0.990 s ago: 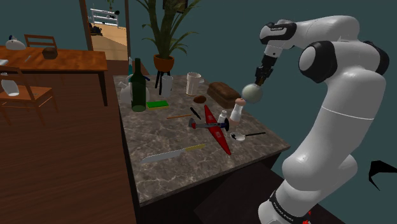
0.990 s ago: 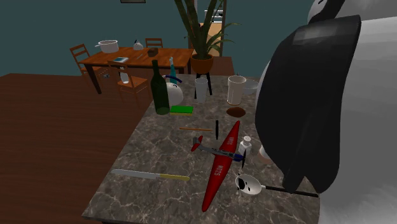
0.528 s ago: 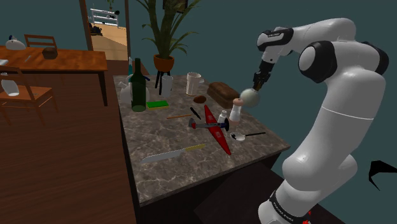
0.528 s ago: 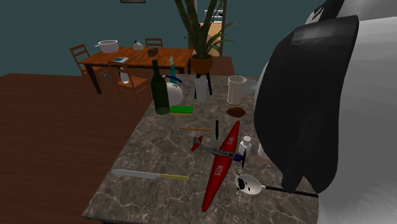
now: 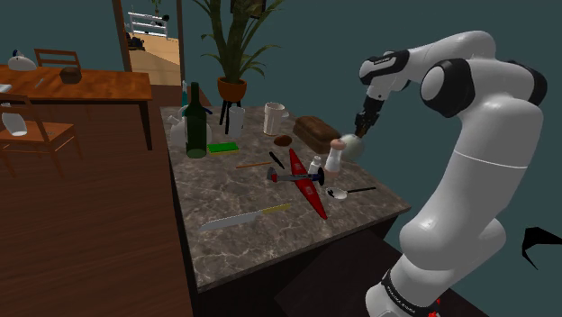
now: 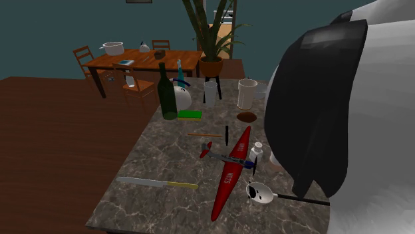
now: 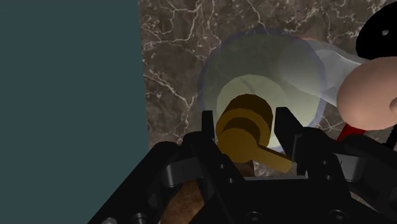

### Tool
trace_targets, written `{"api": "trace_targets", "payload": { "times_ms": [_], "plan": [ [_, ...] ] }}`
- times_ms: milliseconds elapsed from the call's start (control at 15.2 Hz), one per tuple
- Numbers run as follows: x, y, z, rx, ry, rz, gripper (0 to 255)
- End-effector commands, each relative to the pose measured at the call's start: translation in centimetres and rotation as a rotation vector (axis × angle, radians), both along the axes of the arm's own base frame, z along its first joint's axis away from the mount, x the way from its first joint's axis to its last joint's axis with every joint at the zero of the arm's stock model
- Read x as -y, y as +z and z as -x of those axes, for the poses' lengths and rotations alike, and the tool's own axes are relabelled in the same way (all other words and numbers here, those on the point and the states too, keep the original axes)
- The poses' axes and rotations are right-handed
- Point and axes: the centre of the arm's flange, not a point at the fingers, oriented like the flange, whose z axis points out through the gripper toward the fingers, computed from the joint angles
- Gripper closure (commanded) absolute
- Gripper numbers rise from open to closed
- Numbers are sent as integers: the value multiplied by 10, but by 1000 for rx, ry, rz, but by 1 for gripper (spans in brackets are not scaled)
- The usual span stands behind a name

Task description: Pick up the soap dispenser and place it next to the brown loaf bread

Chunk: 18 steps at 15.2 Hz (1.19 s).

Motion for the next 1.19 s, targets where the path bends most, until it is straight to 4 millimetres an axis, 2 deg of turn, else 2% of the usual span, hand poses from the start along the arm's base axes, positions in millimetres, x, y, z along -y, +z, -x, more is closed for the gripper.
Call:
{"api": "trace_targets", "payload": {
  "times_ms": [0,726,1122],
  "plan": [
    [1,-11,0,1,0,1,255],
    [1,-72,0,1,0,1,255],
    [1,-72,0,1,0,1,255]
  ]
}}
